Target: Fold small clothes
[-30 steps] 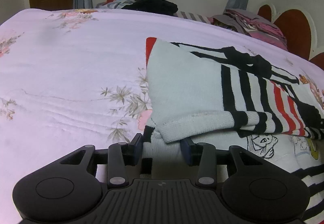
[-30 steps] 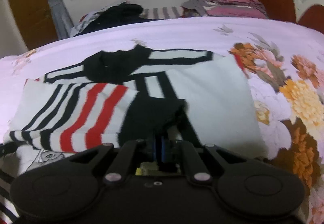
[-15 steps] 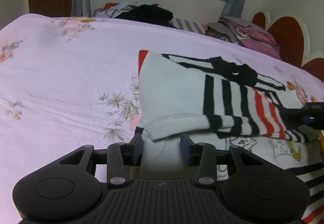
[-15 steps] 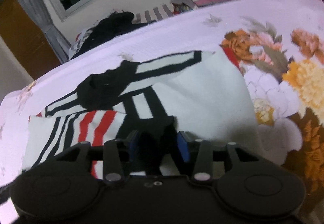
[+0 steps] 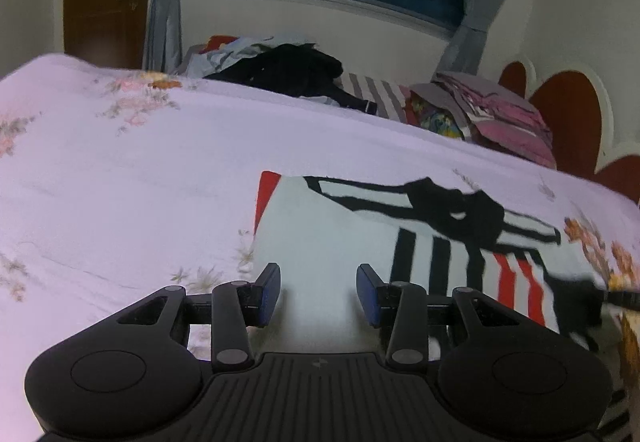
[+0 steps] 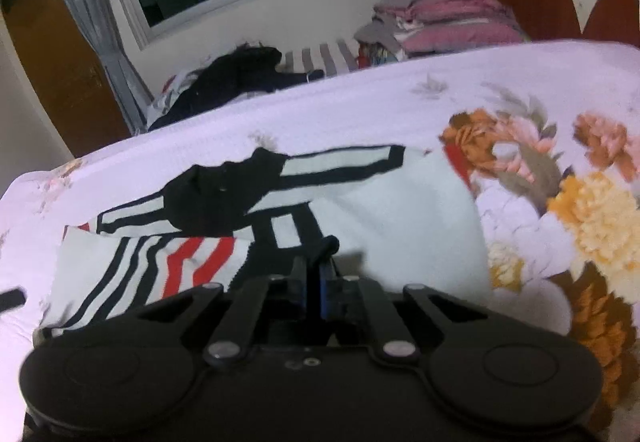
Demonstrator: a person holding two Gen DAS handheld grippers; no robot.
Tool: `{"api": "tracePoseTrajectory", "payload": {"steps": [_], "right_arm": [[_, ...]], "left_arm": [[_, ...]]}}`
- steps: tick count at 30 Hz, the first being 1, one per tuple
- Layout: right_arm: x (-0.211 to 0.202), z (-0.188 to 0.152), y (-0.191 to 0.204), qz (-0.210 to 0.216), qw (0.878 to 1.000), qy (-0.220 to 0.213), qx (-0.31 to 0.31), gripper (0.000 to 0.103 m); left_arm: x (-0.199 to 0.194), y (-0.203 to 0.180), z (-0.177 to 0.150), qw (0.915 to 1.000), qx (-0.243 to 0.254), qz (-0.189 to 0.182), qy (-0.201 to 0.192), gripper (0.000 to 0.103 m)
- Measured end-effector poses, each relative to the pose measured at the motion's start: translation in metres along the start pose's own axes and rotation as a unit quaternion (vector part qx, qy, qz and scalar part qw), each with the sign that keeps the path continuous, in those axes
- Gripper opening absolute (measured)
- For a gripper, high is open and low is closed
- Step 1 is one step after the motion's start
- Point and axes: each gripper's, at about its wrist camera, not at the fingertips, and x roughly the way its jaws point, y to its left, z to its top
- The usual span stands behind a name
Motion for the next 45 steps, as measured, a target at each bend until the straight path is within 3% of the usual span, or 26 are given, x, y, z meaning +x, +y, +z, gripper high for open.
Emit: {"api": "tracePoseTrajectory", "payload": {"steps": [3, 6, 7, 9, 13, 17, 20, 28, 34, 38, 45], "right_arm": [[0.011, -0.006, -0.001, -0.024, 0.999, 0.017, -0.018, 0.003], [0.012, -0.006, -0.006, -0.046, 0.999, 0.021, -0.019, 0.001], [0.008, -0.005, -0.007, -0.042, 0.999, 0.013, -0.019, 0.001], [-0.003, 0.000, -0.004, -0.036, 0.999, -0.013, -0.020, 0.018], [0.000, 0.013, 0.014, -0.015, 0.999, -0.027, -0.038, 0.019], [0.024, 0.018, 0.039, 0.009, 0.998, -0.004, -0.060, 0.028], [0.035, 0.016, 0.054, 0.018, 0.997, 0.003, -0.080, 0.027], [0.058, 0.006, 0.067, 0.014, 0.993, 0.037, -0.110, 0.027], [0.057, 0.006, 0.055, -0.031, 0.990, 0.036, -0.130, 0.027], [0.047, 0.008, 0.049, -0.016, 0.994, 0.036, -0.105, 0.030], [0.026, 0.004, 0.075, 0.026, 0.993, 0.030, -0.109, 0.029]], "left_arm": [[0.016, 0.005, 0.002, 0.9995, -0.028, 0.008, 0.012, 0.041], [0.026, 0.004, 0.005, 0.9995, -0.025, 0.015, 0.014, 0.041], [0.028, 0.002, 0.005, 0.9997, -0.018, 0.012, 0.013, 0.041], [0.034, -0.002, 0.008, 0.9999, -0.007, 0.007, 0.013, 0.041], [0.052, -0.009, 0.017, 0.9998, 0.001, 0.001, 0.020, 0.041], [0.071, -0.010, 0.023, 0.9997, 0.004, 0.004, 0.026, 0.041], [0.083, -0.009, 0.026, 0.9994, 0.012, 0.012, 0.031, 0.041], [0.109, -0.008, 0.027, 0.9981, 0.032, 0.041, 0.034, 0.041], [0.106, -0.007, 0.029, 0.9977, 0.040, 0.042, 0.035, 0.041], [0.094, -0.012, 0.029, 0.9979, 0.038, 0.038, 0.037, 0.041], [0.061, -0.036, 0.018, 0.9979, 0.057, 0.009, 0.028, 0.041]]}}
